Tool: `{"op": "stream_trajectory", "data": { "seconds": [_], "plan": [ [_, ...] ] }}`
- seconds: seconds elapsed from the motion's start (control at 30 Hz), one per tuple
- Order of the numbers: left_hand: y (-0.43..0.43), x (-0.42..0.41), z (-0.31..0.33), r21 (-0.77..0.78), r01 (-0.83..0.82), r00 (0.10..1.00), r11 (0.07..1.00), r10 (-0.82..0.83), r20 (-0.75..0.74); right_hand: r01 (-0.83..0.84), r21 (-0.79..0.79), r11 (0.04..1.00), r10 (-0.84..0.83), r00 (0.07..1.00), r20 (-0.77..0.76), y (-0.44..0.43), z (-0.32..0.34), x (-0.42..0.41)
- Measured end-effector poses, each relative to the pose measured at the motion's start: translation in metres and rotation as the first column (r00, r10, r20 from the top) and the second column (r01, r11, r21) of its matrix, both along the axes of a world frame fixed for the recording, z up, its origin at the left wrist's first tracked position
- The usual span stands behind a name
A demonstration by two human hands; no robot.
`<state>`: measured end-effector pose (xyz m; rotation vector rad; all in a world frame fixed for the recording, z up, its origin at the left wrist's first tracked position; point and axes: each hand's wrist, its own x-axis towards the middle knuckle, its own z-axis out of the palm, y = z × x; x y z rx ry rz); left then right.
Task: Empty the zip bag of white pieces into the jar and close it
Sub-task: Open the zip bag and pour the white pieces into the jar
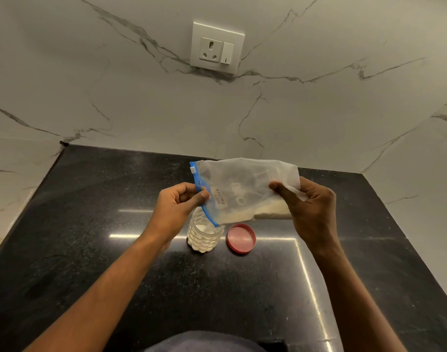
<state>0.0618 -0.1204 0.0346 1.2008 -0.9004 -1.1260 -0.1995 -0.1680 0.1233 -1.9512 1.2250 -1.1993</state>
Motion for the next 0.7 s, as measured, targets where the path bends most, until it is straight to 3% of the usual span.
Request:
{"op": "stream_trajectory", "data": {
  "seconds": [0.43,0.7],
  "plan": [
    [0.006,-0.002,-0.006,0.004,-0.009,0.999,1.000,0.009,-0.046,-0.047,-0.193,0.980,0.017,0.988,-0.155,-0.002,-0.015,0.005],
    [0.007,-0.003,-0.003,-0.001,-0.012,0.999,1.000,0.012,-0.052,0.000,-0.203,0.979,-0.028,0.990,-0.136,-0.004,-0.016,0.003]
  ]
}}
